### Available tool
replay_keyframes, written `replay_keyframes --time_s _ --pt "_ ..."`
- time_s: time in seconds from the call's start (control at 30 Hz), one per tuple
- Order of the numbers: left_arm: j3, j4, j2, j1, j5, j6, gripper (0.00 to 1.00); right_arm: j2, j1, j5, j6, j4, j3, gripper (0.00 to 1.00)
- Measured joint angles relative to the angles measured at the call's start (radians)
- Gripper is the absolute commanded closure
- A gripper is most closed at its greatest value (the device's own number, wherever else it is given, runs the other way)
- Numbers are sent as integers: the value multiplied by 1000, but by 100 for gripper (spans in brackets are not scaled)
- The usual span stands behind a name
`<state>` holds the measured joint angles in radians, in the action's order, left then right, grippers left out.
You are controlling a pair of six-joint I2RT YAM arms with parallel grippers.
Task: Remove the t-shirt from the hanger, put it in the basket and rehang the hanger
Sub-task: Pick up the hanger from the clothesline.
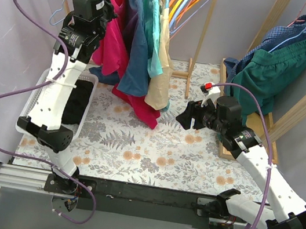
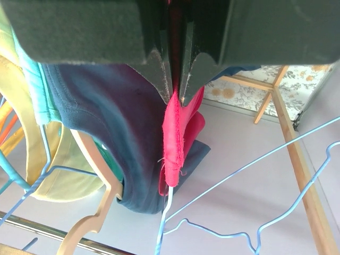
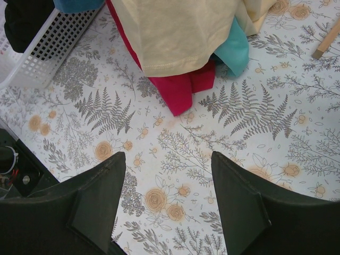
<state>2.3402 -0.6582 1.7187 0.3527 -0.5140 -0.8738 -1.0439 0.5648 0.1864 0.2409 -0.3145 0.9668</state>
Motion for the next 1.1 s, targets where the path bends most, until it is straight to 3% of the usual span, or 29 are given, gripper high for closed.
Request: replay_keyframes --time_s 0.5,0.57,0.63,0.73,0.93,1.1 --pt "-62 105 -81 0 28 46 100 19 0 -4 0 -1 -1 27" --pt "-115 90 -134 0 42 47 100 23 0 -4 0 -1 -1 27" --pt "-259 68 -277 0 73 46 100 23 0 -4 -1 -2 -1 27" --pt "-355 11 -472 0 107 47 100 23 0 -4 -1 -4 -2 27" --pt "-355 -55 -661 0 156 46 100 23 0 -8 -4 -4 -2 27" --pt "-280 -128 -716 0 216 48 100 23 0 -22 -13 -13 -2 26"
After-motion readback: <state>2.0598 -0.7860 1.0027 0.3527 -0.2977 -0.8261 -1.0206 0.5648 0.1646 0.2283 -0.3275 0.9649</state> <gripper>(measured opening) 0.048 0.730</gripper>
